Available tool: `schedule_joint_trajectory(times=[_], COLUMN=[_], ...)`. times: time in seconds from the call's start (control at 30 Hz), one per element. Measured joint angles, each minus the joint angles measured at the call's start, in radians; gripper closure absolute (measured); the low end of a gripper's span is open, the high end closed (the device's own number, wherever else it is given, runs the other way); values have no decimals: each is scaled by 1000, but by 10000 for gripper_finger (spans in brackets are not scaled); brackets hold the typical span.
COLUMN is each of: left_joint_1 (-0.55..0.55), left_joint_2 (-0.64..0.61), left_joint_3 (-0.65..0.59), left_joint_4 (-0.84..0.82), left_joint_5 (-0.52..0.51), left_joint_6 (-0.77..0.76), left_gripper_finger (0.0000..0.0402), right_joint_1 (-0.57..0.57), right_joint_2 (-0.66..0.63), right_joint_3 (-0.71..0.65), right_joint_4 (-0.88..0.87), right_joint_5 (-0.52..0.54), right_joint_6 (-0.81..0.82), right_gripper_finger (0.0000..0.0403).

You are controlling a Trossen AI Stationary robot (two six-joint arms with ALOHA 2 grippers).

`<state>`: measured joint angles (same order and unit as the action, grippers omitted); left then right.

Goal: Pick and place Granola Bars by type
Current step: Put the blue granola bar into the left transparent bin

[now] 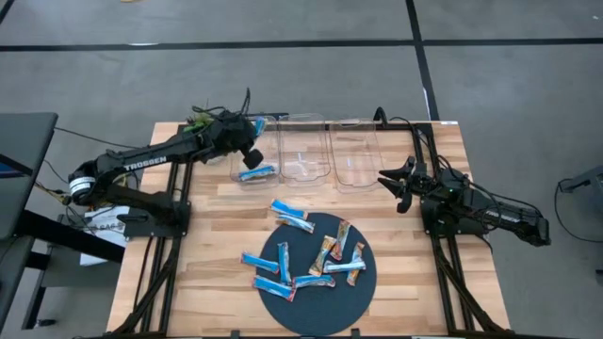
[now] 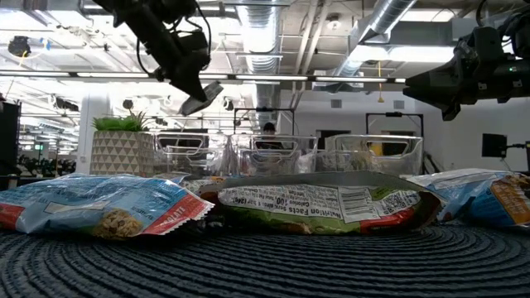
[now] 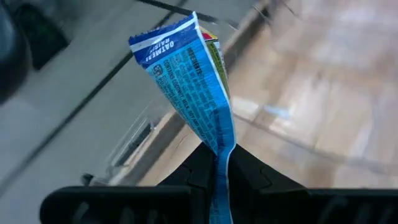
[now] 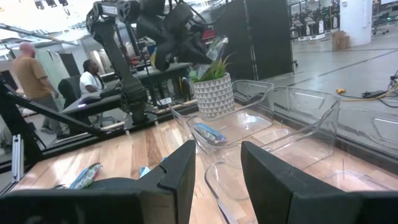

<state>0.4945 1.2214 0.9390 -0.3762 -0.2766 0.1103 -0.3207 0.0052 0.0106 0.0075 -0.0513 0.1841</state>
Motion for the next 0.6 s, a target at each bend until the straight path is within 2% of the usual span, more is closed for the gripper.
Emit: schedule_joint_trajectory(times=[0.13,0.23,0.6], left_joint_1=[5,4,16], left_joint_2=[21,57,174], left_joint_3=[0,0,0], left_joint_4=[-54,-81,-169], left_joint_5=[67,87,37], left_joint_6=[204,293,353], left_gripper_finger=[379,379,379], right_joint_1=[0,0,0], right_joint_2=[0,0,0], right_joint_3=[0,0,0], right_joint_4=[0,0,0], right_joint_5=[0,0,0], right_joint_6=[0,0,0], right_gripper_finger=[280,280,280])
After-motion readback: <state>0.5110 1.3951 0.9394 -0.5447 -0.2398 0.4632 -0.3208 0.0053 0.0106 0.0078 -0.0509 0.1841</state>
